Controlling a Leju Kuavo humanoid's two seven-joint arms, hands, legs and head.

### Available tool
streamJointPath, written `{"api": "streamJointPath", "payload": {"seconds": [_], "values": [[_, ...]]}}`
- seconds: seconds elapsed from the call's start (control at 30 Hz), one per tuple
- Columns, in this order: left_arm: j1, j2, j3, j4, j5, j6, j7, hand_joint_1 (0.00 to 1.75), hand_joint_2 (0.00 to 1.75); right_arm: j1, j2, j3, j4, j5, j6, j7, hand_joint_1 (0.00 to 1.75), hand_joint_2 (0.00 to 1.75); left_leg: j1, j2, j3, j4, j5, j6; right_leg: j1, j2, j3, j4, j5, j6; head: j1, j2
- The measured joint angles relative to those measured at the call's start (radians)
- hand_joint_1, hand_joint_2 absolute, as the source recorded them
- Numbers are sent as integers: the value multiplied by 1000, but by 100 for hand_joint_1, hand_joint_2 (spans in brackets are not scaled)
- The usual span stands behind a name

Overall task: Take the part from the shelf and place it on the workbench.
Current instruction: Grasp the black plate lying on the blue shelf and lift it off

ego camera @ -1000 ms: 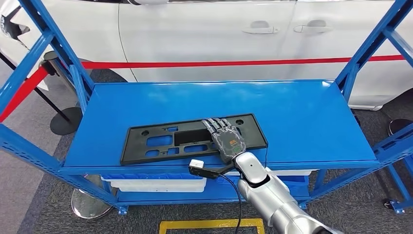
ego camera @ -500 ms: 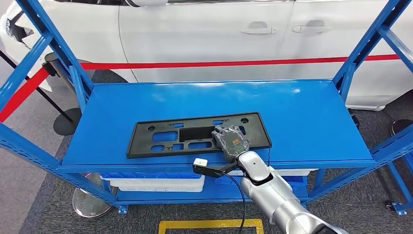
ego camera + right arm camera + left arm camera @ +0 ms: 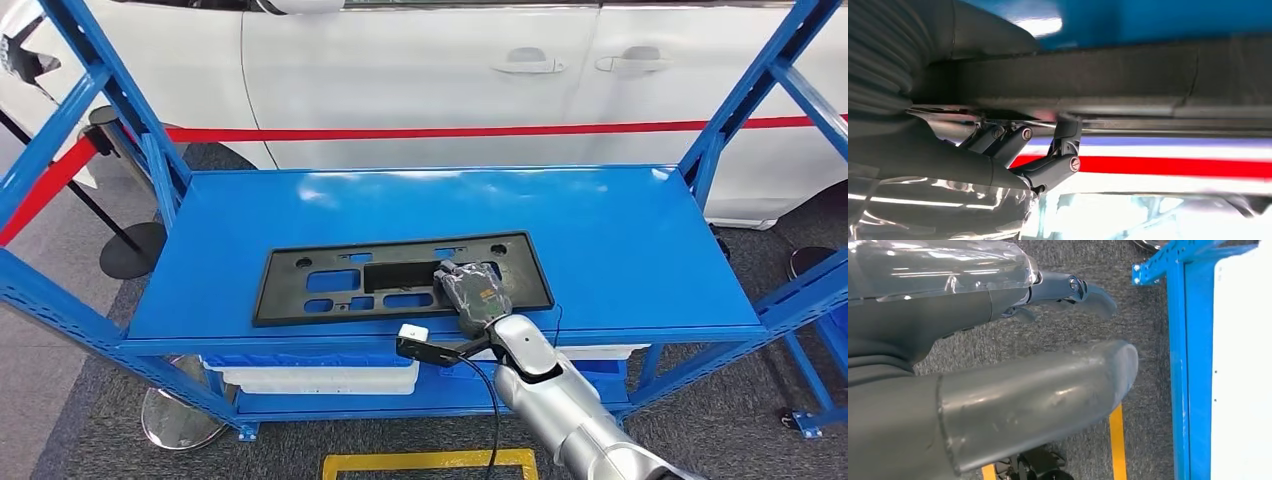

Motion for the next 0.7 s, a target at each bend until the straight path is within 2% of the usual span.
{"api": "streamJointPath", "payload": {"seconds": [0.07, 0.13, 0.17, 0.2, 0.23, 0.3, 0.33, 0.37, 0.4, 0.47, 0.53, 0.57, 0.67, 0.7], "values": [[0, -4, 11, 0, 8, 6, 0, 0, 0, 42, 1, -14, -97, -194, 37, -102, 175, 175, 4, 4, 0, -4, 4, 12, -3, -2, -28, 65, -47, 10, 5, 0], [1, -9, 24, 0, 15, 11, 0, 0, 0, 99, 3, -23, -227, -396, 88, -170, 175, 175, 2, 7, -1, -4, 4, 18, -7, -3, -86, 194, -113, 18, 8, 0], [2, -12, 31, 0, 18, 13, 1, 0, 0, 135, 3, -26, -296, -491, 113, -191, 175, 175, 2, 7, -2, -4, 3, 19, -9, -3, -110, 247, -132, 20, 8, 0], [3, -15, 38, 0, 21, 15, 1, 0, 0, 174, 1, -27, -370, -588, 138, -214, 175, 175, 1, 6, -3, -4, 3, 20, -10, -3, -120, 270, -133, 21, 8, 0], [4, -19, 45, 0, 24, 16, 2, 0, 0, 216, -2, -28, -446, -678, 157, -234, 175, 175, 0, 3, -3, -4, 3, 20, -11, -4, -111, 254, -115, 20, 9, 0], [7, -27, 58, 0, 30, 23, 4, 0, 0, 288, -15, -34, -594, -821, 182, -262, 175, 175, -1, -2, -2, -4, 2, 19, -10, -4, -49, 133, -51, 11, 10, 0], [9, -32, 64, 0, 32, 27, 4, 0, 0, 317, -23, -38, -663, -876, 190, -272, 175, 175, -4, -4, -3, -2, 1, 16, -7, -6, -17, 68, -29, 4, 11, 0], [11, -36, 70, 0, 33, 30, 5, 0, 0, 343, -33, -44, -727, -921, 198, -282, 175, 175, -6, -4, -5, -2, 1, 12, -3, -7, 4, 22, -15, -1, 10, 0], [12, -39, 76, 0, 34, 33, 5, 0, 0, 367, -42, -51, -787, -959, 206, -292, 175, 175, -7, -4, -7, -1, 0, 7, 0, -8, 14, -2, -12, -5, 9, 0], [12, -44, 87, 0, 36, 39, 5, 0, 0, 416, -62, -70, -891, -1022, 223, -307, 175, 175, -7, -4, -7, -3, -1, -5, 1, -8, 14, -10, -12, -11, 8, 0], [11, -47, 94, 0, 38, 47, 6, 0, 0, 457, -77, -89, -963, -1071, 242, -313, 175, 175, -6, -2, -13, 15, -17, -15, -4, -8, 18, -18, -8, -21, 8, 0], [11, -47, 96, 0, 38, 49, 7, 0, 0, 469, -81, -97, -986, -1090, 250, -314, 175, 175, -5, -1, -25, 46, -38, -19, -6, -9, 20, -22, -6, -27, 7, 0], [10, -49, 105, 0, 38, 56, 14, 0, 0, 497, -91, -114, -1028, -1122, 266, -315, 175, 175, -4, 0, -100, 216, -122, -24, -4, -9, 22, -22, -8, -36, 3, 0], [10, -49, 108, 0, 38, 58, 15, 0, 0, 511, -94, -119, -1039, -1127, 269, -314, 175, 175, -4, 0, -116, 251, -129, -25, -3, -9, 23, -21, -9, -36, 3, 0]]}}
